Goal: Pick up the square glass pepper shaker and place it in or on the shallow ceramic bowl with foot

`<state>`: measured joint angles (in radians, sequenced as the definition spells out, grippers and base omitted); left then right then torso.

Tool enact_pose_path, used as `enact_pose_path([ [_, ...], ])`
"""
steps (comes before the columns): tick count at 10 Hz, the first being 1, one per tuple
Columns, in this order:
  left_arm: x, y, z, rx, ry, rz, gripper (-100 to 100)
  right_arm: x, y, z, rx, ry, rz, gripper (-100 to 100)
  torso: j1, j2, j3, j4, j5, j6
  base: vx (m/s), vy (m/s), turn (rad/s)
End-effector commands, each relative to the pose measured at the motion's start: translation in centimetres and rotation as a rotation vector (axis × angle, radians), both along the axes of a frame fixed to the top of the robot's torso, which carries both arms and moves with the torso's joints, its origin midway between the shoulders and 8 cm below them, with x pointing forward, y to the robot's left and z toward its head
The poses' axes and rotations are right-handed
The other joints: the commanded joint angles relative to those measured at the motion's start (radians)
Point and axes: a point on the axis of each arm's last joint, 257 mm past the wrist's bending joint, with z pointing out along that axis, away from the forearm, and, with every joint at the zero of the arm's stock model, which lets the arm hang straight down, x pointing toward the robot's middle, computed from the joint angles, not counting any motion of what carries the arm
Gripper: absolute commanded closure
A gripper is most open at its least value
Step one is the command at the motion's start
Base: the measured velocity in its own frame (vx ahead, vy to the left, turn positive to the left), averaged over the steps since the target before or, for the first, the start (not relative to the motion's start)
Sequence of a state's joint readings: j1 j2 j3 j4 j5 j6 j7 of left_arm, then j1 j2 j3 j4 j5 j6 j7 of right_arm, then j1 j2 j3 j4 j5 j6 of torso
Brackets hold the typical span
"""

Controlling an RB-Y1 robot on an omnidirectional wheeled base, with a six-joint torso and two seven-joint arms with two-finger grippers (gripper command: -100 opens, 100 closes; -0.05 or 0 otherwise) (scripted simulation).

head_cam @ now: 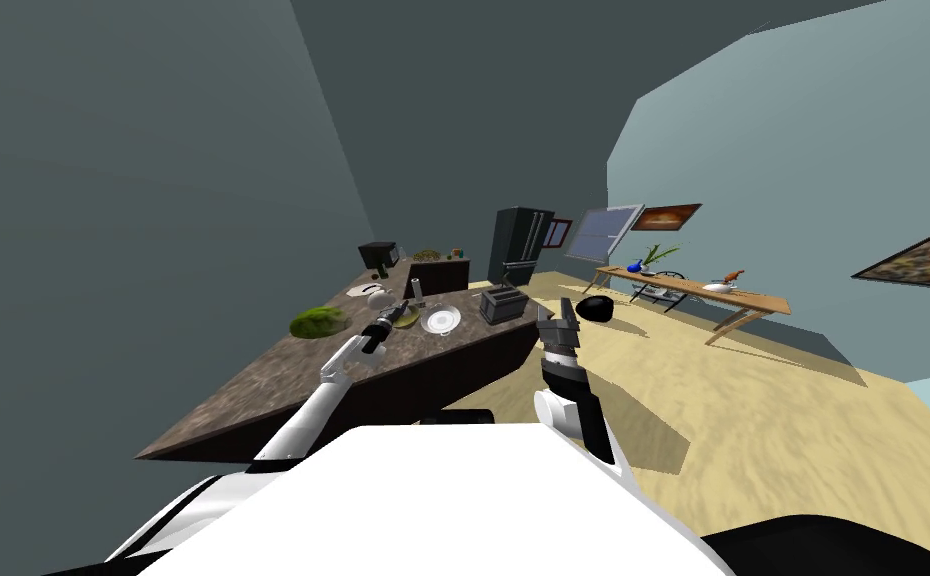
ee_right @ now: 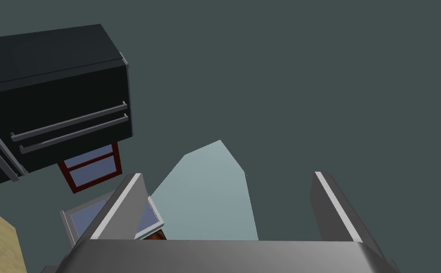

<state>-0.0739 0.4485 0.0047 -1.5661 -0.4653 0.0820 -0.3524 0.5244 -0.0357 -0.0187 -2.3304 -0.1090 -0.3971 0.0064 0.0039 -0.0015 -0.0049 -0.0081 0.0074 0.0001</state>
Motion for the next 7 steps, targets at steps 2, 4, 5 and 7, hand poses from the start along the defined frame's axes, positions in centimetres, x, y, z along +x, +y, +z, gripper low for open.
enact_pose_path([
  [2,0.3,0.7,1.4,0.002,-0.001,0.016,-100,0.0,0.0,0.0,0.0,0.0,0.0,0,0.0,0.001,0.001,0.0,0.0,0.0,-0.043,0.01,-0.055],
  [4,0.7,1.3,2.8,0.005,-0.005,0.03,-100,0.0,0.0,0.0,0.0,0.0,0.0,0,0.001,0.001,0.001,0.0,0.0,0.0,-0.044,0.013,-0.072],
  [5,0.9,1.5,3.5,0.006,-0.007,0.037,-100,0.0,0.0,0.0,0.0,0.0,0.0,0,0.001,0.001,0.001,0.0,0.0,0.0,-0.048,0.013,-0.073],
  [7,1.2,2.0,4.9,0.008,-0.01,0.051,-100,0.0,0.0,0.0,0.0,0.0,0.0,0,0.001,0.002,0.001,0.0,0.0,0.0,-0.055,0.009,-0.074],
])
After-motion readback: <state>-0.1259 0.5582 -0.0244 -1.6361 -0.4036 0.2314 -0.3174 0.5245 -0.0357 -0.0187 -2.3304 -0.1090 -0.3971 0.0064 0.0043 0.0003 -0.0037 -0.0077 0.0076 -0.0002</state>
